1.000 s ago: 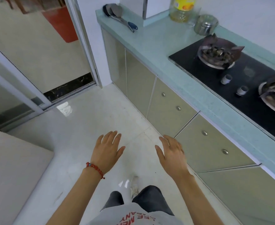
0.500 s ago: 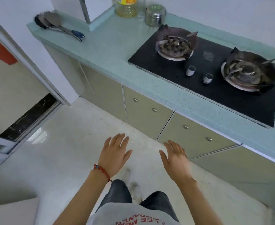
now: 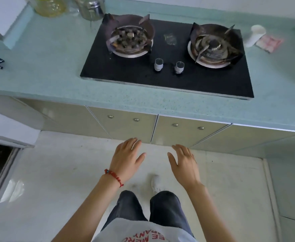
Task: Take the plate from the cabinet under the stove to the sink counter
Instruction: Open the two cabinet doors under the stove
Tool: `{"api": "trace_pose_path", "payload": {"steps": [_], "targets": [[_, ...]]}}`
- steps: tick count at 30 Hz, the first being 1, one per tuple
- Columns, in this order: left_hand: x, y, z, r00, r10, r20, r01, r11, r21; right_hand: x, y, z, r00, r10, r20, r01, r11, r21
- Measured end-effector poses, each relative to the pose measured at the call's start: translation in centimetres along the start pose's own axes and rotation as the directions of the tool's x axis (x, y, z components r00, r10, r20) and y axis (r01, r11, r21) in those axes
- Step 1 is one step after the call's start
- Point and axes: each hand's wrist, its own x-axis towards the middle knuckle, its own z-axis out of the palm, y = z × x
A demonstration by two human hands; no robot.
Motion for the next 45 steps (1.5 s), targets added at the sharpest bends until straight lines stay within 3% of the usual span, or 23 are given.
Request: {"api": "trace_pose_path", "payload": {"steps": [5,9,12,15,19,21,26,30,38,45], "targets": [[4.0,0.8,1.2,0.998,-0.053,0.026,0.057,0.981,-0.185,3.6,1.1,0.1,0.997,0.073,0.037,-0.079,0.982,0.171],[7.3,1.4,3.3,0.971,-0.211,0.110,0.237,0.879,-0.414,7.1,2.3,0.4,0.985,0.142,0.097,-0.164,0.946,0.281],[9.8,1.6,4.7,0.892,-0.382,0.239,0.439,0.612,-0.658,9.7,3.2,1.0,0.966,0.219,0.135,-0.255,0.886,0.387],[12.3,0.9,6.1,0.797,-0.495,0.346,0.553,0.371,-0.746,12.1,3.5,1.8,0.905,0.353,0.238,-0.425,0.715,0.555],[15.2,-0.2,7.0,0.695,-0.485,0.530,0.566,-0.085,-0.820,14.9,3.5,3.8,0.856,0.385,0.344,-0.509,0.520,0.686],[16.1,-0.6,7.4,0.692,-0.451,0.563,0.533,-0.207,-0.821,15.7,3.1,4.5,0.840,0.368,0.399,-0.534,0.421,0.734],[18.1,-0.8,8.5,0.723,-0.408,0.557,0.462,-0.315,-0.829,17.6,2.9,5.6,0.822,0.296,0.486,-0.511,0.008,0.860],[18.9,-1.0,8.6,0.744,-0.388,0.544,0.403,-0.389,-0.829,18.4,2.9,6.1,0.812,0.258,0.523,-0.489,-0.186,0.852],[18.9,-1.2,8.9,0.813,-0.301,0.498,0.333,-0.462,-0.822,19.4,2.8,6.0,0.821,0.249,0.514,-0.421,-0.343,0.839],[18.1,-1.0,9.1,0.813,-0.291,0.504,0.328,-0.487,-0.809,18.8,2.4,6.2,0.804,0.285,0.522,-0.433,-0.320,0.843]]}}
